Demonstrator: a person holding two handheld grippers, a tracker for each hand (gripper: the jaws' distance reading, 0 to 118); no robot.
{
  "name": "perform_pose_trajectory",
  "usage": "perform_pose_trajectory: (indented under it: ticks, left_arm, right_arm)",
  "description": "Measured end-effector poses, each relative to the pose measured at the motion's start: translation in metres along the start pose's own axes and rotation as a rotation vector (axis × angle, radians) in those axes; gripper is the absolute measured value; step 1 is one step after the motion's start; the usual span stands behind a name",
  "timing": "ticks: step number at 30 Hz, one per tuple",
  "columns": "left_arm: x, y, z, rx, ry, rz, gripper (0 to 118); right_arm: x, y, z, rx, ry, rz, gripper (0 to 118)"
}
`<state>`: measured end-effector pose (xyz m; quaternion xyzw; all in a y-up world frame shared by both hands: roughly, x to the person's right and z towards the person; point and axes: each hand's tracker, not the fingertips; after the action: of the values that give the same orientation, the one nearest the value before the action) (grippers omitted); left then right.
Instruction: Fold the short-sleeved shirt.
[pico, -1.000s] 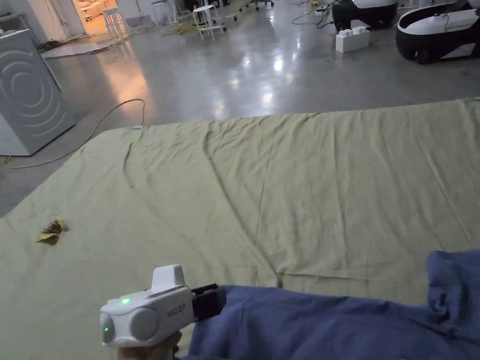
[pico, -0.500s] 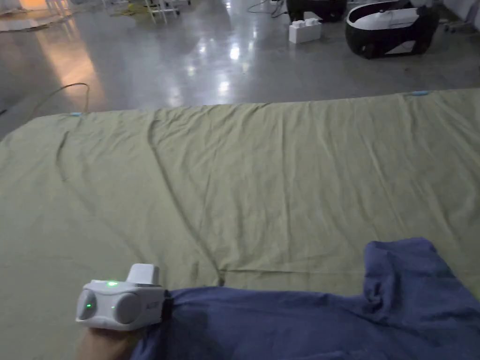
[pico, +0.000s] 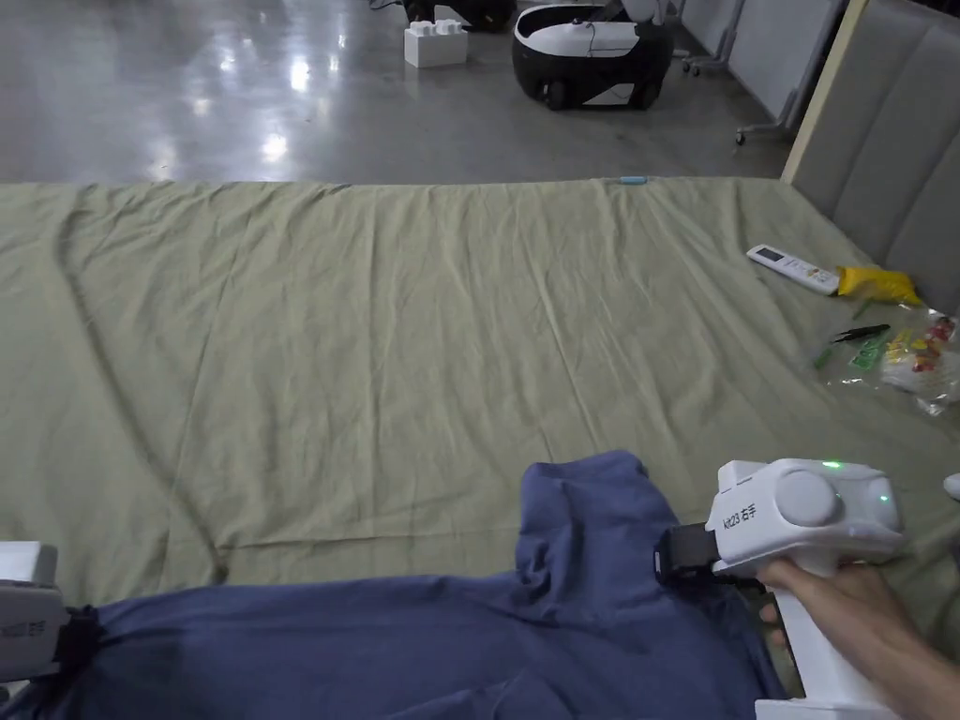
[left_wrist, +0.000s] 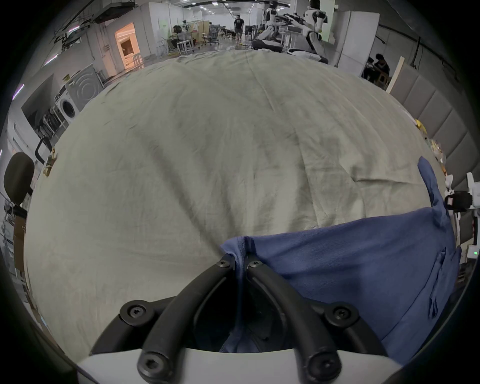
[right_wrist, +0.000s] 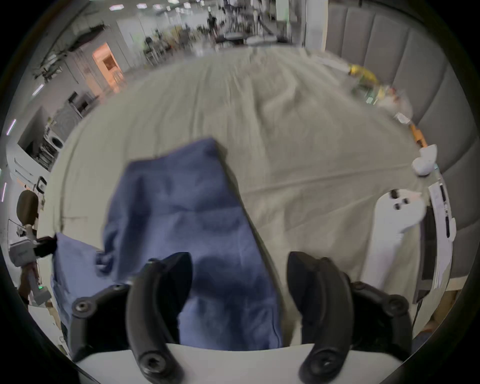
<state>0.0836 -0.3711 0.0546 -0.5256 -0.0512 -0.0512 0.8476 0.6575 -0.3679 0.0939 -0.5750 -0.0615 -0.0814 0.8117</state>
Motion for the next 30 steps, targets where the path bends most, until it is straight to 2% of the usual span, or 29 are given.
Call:
perform_pose_trajectory:
  ticks: [3,4,5,6,7,9,11,16,18,19,22,25,28,30]
  left_arm:
    - [0.009,0.0,0.003,-0.01,0.024,-0.027,6]
    - [0.007,0.002,0.004,-0.01,0.028,-0.021,6]
    - [0.007,0.001,0.008,-0.004,0.027,-0.004,6]
    - [0.006,0.0,0.014,0.009,0.016,0.016,6]
    - [0.002,-0.003,0.024,0.034,-0.022,0.034,6]
    - [-0.009,-0.007,0.044,0.088,-0.114,0.125,6]
    - [-0.02,-0.018,0.078,0.178,-0.166,0.195,6]
    - [-0.055,-0.062,0.151,0.286,-0.247,0.19,6]
    - [-0.062,-0.091,0.168,0.282,-0.237,0.184,6]
    - [-0.064,-0.11,0.176,0.277,-0.24,0.173,6]
    - [-0.069,-0.157,0.185,0.251,-0.261,0.18,6]
    - [-0.069,-0.203,0.188,0.221,-0.262,0.207,6]
    - [-0.074,-0.227,0.177,0.167,-0.254,0.204,6]
    - [-0.074,-0.234,0.167,0.148,-0.251,0.202,6]
  right_arm:
    - [-0.018,-0.004,0.0,0.039,-0.076,0.091,72]
    - [-0.021,-0.005,0.007,0.059,-0.076,0.114,62]
    - [-0.022,-0.006,0.011,0.075,-0.048,0.141,44]
    - [-0.022,-0.007,0.013,0.077,-0.037,0.151,10]
    - [-0.021,-0.01,0.019,0.07,0.001,0.128,2]
    - [-0.019,-0.017,0.031,0.12,0.059,0.087,2]
    - [-0.018,-0.03,0.058,0.22,0.071,0.071,2]
    - [-0.003,-0.093,0.138,0.389,0.176,0.013,2]
    - [0.004,-0.125,0.156,0.4,0.17,0.012,2]
    - [0.003,-0.15,0.169,0.443,0.171,-0.017,2]
    - [0.013,-0.205,0.183,0.439,0.176,-0.082,2]
    - [0.009,-0.252,0.186,0.392,0.134,-0.091,2]
    - [0.002,-0.276,0.177,0.33,0.079,-0.027,2]
    - [0.0,-0.28,0.168,0.313,0.045,-0.029,2]
